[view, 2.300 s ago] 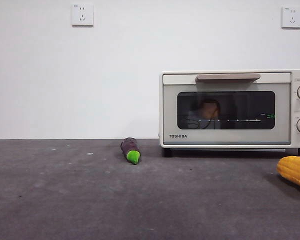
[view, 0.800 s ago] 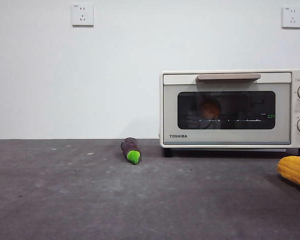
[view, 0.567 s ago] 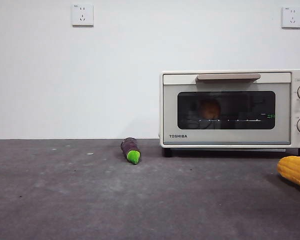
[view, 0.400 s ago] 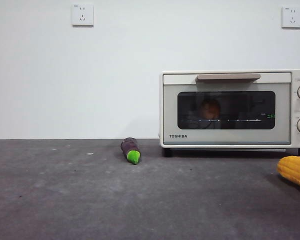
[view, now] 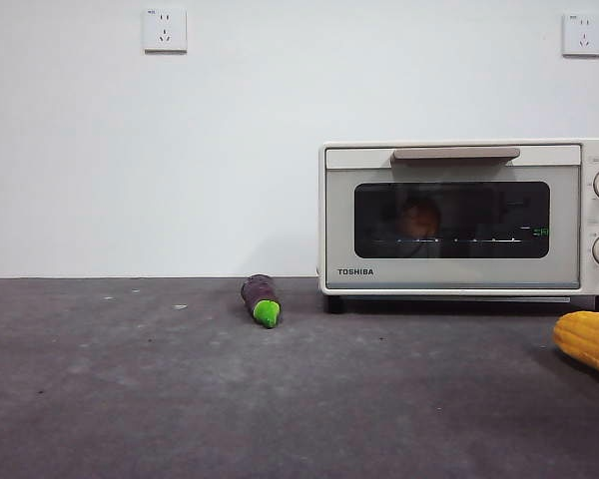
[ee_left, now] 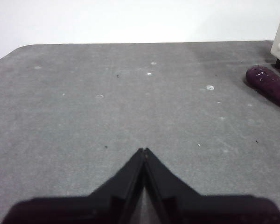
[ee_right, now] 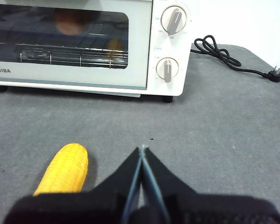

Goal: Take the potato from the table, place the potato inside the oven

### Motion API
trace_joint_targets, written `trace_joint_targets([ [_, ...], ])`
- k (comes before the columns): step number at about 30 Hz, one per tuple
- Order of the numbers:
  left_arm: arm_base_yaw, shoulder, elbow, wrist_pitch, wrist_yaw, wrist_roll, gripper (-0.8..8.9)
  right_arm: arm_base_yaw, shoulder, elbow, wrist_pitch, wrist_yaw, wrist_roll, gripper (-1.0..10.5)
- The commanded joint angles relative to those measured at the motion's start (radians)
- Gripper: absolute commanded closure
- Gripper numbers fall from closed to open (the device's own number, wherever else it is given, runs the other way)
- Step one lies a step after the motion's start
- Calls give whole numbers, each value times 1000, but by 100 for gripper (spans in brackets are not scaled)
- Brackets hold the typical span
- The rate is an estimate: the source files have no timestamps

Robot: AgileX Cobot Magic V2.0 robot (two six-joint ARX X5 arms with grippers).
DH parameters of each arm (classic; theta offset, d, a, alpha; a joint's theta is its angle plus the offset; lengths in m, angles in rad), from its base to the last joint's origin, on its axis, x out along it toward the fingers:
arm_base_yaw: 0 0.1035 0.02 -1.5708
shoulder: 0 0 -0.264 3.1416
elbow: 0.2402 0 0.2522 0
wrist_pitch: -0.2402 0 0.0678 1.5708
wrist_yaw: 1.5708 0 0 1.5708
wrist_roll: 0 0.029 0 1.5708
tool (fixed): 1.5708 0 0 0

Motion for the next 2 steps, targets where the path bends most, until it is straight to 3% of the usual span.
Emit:
trace_joint_targets([
  [1,-2,0,-10,7,0,-4,817,0,-2,-8,3,3,11,946],
  [2,-2,0,-10,7,0,-4,817,0,-2,-8,3,3,11,946],
])
